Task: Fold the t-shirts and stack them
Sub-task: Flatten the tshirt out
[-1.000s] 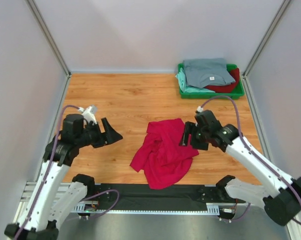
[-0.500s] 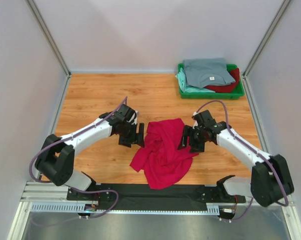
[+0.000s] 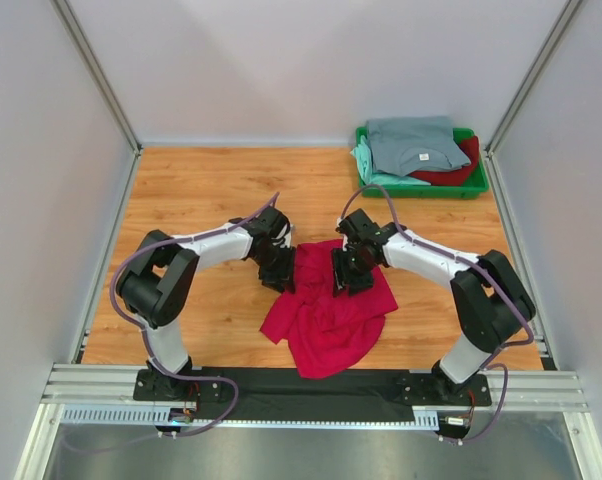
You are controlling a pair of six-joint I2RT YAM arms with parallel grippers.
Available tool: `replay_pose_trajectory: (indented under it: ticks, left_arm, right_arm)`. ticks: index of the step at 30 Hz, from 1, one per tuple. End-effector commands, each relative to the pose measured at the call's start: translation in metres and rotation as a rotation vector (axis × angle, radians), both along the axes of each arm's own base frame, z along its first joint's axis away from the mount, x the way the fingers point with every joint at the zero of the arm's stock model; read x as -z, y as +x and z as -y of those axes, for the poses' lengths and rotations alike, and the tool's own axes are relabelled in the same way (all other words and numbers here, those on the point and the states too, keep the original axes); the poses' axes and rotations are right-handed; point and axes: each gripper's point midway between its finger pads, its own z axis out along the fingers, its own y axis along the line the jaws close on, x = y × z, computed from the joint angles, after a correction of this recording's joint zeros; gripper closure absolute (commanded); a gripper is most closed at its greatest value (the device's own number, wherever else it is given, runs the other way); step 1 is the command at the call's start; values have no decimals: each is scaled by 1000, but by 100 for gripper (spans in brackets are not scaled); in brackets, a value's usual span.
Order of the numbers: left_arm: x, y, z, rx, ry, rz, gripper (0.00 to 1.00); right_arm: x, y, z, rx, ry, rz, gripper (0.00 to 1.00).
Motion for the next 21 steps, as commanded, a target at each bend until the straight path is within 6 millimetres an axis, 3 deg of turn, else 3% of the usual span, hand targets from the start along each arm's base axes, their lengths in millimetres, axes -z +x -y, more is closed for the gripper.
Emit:
replay_pose_trajectory:
  ticks: [1,2,5,8,9,11,14,21]
  left_arm:
    - [-1,3,5,31,-16,18,61]
    - [-4,2,4,30,-18,26,66]
    - [-11,-1,-1,25,-17,47,79]
    - [-15,-8,-6,22,-16,48,93]
    - [-18,-8,-8,19,-11,55,99]
    - [-29,-9,-11,11,-15,81,100]
    - [-52,-9,-22,1,4,146,100]
    - [-133,-6,-55,-37,42,375,100]
  right_arm:
    - [7,15,12,0,-87,47,56]
    - [8,15,11,-6,-91,47,64]
    - [16,18,14,-5,-113,49,66]
    - [20,21,18,-5,-145,50,79]
    - [17,24,18,0,-152,58,88]
    - [11,26,22,5,-163,81,99]
    - [-1,31,38,41,-223,126,100]
    - [-85,41,61,158,-178,339,100]
